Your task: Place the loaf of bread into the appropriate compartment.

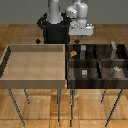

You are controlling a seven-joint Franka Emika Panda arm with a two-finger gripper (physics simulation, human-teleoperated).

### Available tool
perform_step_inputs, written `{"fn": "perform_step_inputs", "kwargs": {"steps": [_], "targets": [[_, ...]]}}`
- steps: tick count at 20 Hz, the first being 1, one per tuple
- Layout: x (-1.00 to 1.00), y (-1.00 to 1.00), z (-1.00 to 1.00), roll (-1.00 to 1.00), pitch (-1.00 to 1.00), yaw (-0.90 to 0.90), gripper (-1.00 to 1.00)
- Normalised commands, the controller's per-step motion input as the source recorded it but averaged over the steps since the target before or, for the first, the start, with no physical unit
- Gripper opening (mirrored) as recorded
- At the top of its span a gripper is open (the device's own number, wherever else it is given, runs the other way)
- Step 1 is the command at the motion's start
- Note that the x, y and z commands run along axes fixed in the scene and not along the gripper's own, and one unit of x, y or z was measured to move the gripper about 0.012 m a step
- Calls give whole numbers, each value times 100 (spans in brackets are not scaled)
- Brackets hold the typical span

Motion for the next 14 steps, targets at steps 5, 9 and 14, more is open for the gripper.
{"fn": "perform_step_inputs", "kwargs": {"steps": [5,9,14], "targets": [[0,-80,0,0,0,0,-100],[0,0,0,0,0,0,-100],[0,20,0,0,0,0,100]]}}
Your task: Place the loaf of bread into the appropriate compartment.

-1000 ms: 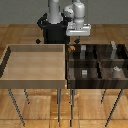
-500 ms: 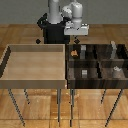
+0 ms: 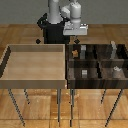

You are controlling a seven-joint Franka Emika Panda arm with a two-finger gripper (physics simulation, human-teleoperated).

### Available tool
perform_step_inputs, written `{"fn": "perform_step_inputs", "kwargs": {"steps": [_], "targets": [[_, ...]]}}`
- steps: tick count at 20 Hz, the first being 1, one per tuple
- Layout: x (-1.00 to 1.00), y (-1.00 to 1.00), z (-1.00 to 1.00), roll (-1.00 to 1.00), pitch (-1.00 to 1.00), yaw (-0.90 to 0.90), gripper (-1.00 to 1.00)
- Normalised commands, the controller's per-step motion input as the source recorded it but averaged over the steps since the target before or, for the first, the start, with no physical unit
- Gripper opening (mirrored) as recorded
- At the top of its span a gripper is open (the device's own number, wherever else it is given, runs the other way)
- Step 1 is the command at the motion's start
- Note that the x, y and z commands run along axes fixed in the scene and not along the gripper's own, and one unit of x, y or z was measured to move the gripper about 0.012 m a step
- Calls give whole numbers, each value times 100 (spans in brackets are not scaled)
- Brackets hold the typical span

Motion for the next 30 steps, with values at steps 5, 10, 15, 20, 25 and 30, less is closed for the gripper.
{"fn": "perform_step_inputs", "kwargs": {"steps": [5,10,15,20,25,30], "targets": [[0,20,0,0,0,0,100],[20,0,0,0,0,0,100],[60,0,0,0,0,0,100],[60,0,0,0,0,0,100],[-60,0,0,0,0,0,100],[-20,0,-67,0,0,0,100]]}}
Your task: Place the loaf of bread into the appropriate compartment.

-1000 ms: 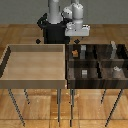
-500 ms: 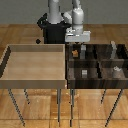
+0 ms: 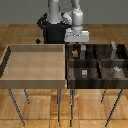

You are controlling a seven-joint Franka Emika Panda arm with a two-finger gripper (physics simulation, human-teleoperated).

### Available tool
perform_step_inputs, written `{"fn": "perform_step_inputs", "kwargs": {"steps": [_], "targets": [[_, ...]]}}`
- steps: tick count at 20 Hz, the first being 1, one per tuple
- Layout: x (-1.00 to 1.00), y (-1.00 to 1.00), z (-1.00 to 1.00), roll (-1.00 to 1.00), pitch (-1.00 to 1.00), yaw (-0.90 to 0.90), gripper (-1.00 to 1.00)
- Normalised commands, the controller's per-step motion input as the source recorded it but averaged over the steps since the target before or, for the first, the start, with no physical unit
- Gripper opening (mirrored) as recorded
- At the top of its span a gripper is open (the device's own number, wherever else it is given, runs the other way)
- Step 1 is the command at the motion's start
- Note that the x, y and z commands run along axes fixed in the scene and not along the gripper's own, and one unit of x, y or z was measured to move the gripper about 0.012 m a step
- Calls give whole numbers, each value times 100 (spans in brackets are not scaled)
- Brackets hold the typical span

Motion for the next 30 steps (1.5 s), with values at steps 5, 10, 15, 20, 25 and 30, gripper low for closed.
{"fn": "perform_step_inputs", "kwargs": {"steps": [5,10,15,20,25,30], "targets": [[0,0,-60,0,0,0,100],[0,0,-100,0,0,0,100],[0,0,-20,0,0,0,-100],[0,0,0,0,0,0,-100],[0,0,0,0,0,0,-100],[0,0,0,0,0,0,-100]]}}
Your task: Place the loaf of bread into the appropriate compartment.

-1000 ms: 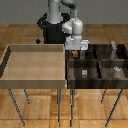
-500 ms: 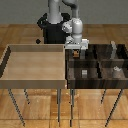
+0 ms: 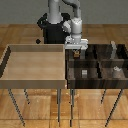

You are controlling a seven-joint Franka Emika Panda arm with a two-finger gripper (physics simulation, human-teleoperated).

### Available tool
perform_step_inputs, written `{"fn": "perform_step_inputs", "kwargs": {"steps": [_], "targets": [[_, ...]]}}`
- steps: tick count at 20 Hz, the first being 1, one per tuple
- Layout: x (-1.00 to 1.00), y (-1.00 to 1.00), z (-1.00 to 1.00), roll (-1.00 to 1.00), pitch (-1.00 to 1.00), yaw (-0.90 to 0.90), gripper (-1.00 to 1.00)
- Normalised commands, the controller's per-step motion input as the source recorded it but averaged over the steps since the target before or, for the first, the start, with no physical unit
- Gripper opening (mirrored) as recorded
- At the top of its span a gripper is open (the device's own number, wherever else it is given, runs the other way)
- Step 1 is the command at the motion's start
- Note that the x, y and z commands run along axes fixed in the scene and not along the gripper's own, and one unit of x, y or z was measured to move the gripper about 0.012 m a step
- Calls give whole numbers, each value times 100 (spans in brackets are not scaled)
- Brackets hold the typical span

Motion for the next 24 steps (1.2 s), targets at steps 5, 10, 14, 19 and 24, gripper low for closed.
{"fn": "perform_step_inputs", "kwargs": {"steps": [5,10,14,19,24], "targets": [[0,0,0,0,0,0,-100],[0,0,0,0,0,0,100],[0,0,0,0,0,0,100],[0,0,0,0,0,0,100],[0,0,0,0,0,0,100]]}}
